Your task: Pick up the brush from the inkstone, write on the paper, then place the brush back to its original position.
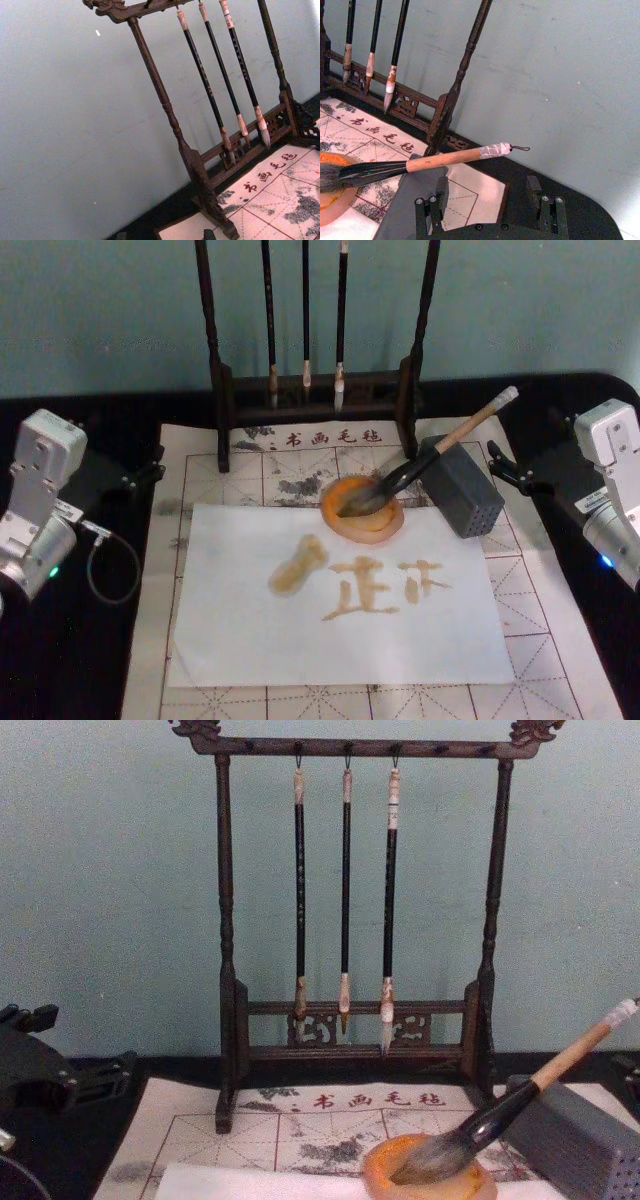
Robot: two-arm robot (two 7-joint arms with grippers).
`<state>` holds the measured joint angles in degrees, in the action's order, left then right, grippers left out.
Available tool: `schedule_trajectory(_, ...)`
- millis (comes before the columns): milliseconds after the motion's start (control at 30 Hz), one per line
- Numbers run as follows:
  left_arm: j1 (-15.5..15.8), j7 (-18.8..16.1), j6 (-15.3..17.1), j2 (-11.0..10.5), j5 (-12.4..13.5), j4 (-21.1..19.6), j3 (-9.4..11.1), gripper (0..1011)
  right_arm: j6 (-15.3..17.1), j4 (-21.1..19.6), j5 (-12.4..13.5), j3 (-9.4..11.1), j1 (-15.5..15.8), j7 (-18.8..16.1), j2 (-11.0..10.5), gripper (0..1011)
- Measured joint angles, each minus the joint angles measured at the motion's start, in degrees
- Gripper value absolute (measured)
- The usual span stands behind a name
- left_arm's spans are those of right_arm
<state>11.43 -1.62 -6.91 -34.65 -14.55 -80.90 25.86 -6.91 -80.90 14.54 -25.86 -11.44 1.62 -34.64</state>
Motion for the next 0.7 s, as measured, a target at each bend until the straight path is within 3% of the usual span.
schedule_trajectory(700, 0.0, 0.0, 0.0, 0.0, 0.0, 0.0, 0.0, 1001, 0.0, 0.0, 0.0, 0.0, 0.0, 0.0, 0.0, 1002)
